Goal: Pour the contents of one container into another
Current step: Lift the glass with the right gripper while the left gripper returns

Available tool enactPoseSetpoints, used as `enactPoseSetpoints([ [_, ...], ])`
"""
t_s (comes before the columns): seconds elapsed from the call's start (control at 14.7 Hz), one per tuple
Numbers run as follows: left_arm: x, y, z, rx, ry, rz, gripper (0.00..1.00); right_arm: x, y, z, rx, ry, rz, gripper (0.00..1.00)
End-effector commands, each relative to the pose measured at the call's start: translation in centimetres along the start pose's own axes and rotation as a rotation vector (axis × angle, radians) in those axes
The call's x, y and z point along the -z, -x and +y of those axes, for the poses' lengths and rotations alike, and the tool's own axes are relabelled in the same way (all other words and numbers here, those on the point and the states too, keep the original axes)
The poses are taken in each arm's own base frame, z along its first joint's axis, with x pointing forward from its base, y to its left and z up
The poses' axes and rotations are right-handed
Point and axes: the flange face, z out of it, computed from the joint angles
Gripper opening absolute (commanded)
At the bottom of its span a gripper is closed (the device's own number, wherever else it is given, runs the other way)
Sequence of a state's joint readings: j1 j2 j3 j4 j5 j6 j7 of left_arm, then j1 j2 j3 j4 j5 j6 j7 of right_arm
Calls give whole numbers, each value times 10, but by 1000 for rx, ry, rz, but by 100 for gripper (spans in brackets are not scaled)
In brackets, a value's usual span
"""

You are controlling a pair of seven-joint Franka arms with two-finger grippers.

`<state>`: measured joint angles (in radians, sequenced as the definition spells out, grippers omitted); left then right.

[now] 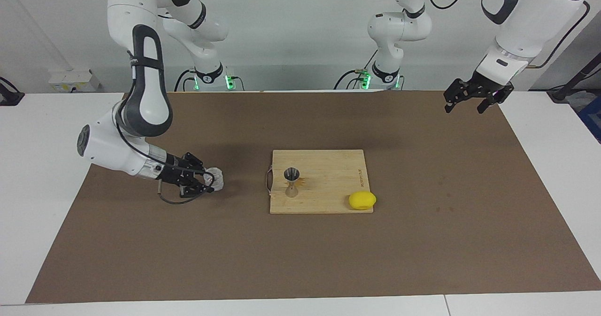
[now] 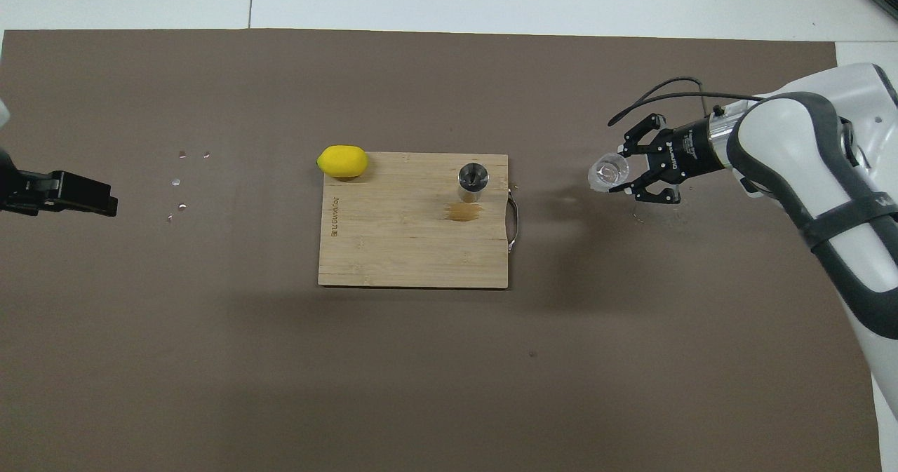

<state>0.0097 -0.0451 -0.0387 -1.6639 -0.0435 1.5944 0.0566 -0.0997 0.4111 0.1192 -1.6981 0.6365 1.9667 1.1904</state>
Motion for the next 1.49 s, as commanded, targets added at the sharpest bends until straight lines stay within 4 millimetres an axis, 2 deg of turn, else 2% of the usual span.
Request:
enactPoseSetpoints([
  [0.0, -7, 1, 2, -12, -17, -26, 100, 10, 39, -15, -58, -37, 16, 0],
  [0.14, -8, 1, 4, -14, -19, -10, 100, 1, 69, -25, -80, -34, 75, 0],
  [0.27, -9, 3, 4, -12, -20, -13, 100, -16, 90, -31, -66, -23, 125, 0],
  [0.41, 4, 9, 3, -8, -25, -50, 100, -24, 116, -41, -53, -60, 139, 0],
  [0.54, 27, 9, 5, -13, -23, -50, 100, -32, 133, -46, -57, -88, 178, 0],
  [0.81, 18, 11, 19, -17, -44, -65, 100, -57, 170, -44, -11, -95, 266, 0],
  [1.15, 15, 14, 16, -3, -46, -55, 100, -74, 203, -37, 99, -74, 420, 0],
  [1.42, 16, 11, 17, -8, -46, -35, 100, -78, 211, -32, 142, -41, 492, 0],
])
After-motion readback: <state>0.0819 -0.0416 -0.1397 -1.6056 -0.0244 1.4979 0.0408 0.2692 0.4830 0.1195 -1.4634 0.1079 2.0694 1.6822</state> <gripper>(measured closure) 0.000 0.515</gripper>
